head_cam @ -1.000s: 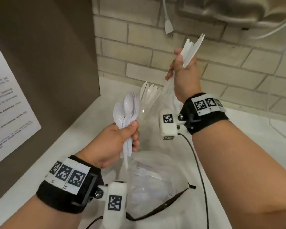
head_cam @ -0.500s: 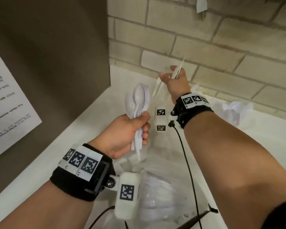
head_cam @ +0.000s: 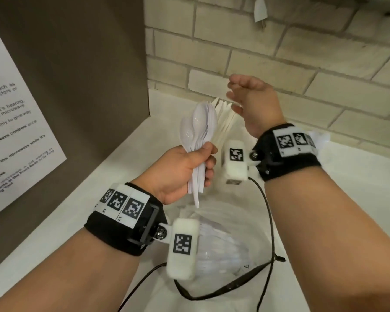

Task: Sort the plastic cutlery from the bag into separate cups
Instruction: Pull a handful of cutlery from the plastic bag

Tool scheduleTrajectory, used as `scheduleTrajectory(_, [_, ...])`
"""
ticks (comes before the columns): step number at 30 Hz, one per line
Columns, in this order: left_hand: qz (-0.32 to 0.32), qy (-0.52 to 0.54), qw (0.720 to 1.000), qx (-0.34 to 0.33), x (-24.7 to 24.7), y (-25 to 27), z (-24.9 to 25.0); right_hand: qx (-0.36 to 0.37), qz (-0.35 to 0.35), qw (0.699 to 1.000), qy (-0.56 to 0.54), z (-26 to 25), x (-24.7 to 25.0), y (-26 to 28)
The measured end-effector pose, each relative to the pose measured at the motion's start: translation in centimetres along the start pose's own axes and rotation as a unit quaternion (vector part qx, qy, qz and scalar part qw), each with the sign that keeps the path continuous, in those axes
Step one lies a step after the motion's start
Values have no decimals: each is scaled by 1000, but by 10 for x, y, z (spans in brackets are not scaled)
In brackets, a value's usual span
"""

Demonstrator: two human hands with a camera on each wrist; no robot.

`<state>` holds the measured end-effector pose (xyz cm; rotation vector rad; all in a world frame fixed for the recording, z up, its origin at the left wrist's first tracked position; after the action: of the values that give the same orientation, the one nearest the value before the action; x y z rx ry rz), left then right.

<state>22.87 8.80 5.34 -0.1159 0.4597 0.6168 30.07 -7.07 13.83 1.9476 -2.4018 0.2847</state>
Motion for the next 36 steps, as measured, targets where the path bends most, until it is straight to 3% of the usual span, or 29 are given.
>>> scheduleTrajectory(2, [-15, -8, 1000, -7, -10, 1, 2, -23, -68, 996, -58, -10, -10, 37])
scheduleTrajectory(5, [-11, -41, 999, -4, -21, 0, 0, -39, -150, 988, -25, -16, -20, 86])
scheduleTrajectory(7, [-11, -62, 998, 6, -28, -2, -5, -22, -167, 986, -12, -16, -21, 106])
scheduleTrajectory(18, [-81, -36, 996, 31, -56, -10, -25, 1, -142, 990, -13, -11, 3, 133])
scheduleTrajectory(22, [-69, -53, 996, 36, -54, -17, -29, -26, -147, 988, -45, -7, 6, 133])
scheduleTrajectory(26, [-67, -74, 994, 40, -52, -21, -31, -33, -108, 994, -12, -10, 16, 129])
scheduleTrajectory(32, [-118, -34, 992, 36, -53, -23, -38, -34, -140, 989, -28, -11, 17, 128])
scheduleTrajectory(36, [-155, -40, 987, 30, -61, -23, -39, -33, -94, 995, -30, -10, 25, 128])
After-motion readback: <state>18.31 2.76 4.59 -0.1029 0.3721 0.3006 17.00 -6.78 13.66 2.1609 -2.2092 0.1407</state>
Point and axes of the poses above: each hand's wrist, its own y-axis away from the middle knuckle, its own x-axis out of the back of the hand, z = x × y, the point moved 9 cm from there along -y, towards the middle knuckle, and after that the axes turned 14 degrees about -z, right-handed, at the moved point
